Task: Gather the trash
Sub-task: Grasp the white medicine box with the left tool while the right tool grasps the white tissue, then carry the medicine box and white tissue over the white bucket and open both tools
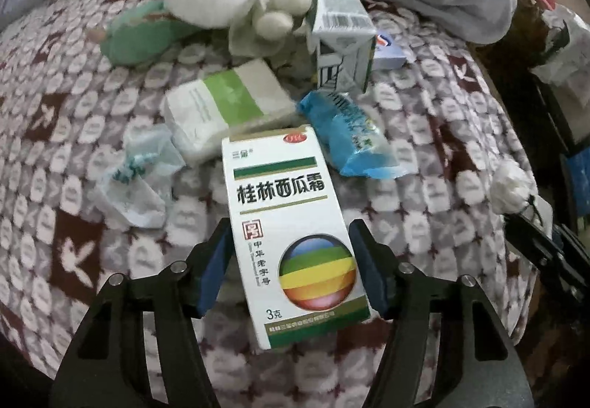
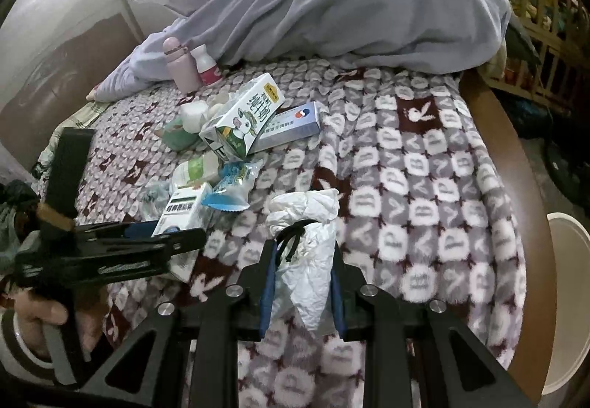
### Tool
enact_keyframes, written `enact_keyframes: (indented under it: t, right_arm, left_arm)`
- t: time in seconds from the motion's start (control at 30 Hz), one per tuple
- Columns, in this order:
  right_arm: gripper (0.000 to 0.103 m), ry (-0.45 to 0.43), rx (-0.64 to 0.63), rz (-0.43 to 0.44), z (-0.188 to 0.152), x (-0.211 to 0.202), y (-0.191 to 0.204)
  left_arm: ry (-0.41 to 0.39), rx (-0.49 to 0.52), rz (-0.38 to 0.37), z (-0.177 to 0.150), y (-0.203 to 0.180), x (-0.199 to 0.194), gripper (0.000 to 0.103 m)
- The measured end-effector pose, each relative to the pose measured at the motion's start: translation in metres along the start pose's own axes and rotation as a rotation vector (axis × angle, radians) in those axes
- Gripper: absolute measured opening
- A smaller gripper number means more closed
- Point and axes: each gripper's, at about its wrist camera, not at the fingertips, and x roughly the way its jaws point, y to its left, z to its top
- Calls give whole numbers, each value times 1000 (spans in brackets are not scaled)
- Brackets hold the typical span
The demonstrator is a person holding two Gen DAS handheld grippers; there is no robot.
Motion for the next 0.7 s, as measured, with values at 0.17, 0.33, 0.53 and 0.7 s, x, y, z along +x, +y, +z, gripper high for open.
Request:
enact_keyframes:
  t: [0.17, 0.33, 0.53, 0.7]
  right_arm:
    - [24, -26, -1, -15, -1, -12, -6]
    - [24, -68, 25, -24, 0, -28, -16]
    - [24, -102, 49, -51, 0, -49, -33]
    - [24, -126, 75, -82, -2, -67, -50]
  left_arm:
    - [-44, 56, -4, -6, -9, -23, 50]
    - [-106, 111, -34, -7, -30, -53, 49]
    - [-137, 176, -71, -2, -64, -69, 49]
    - [-149, 225, -98, 5, -95, -74, 49]
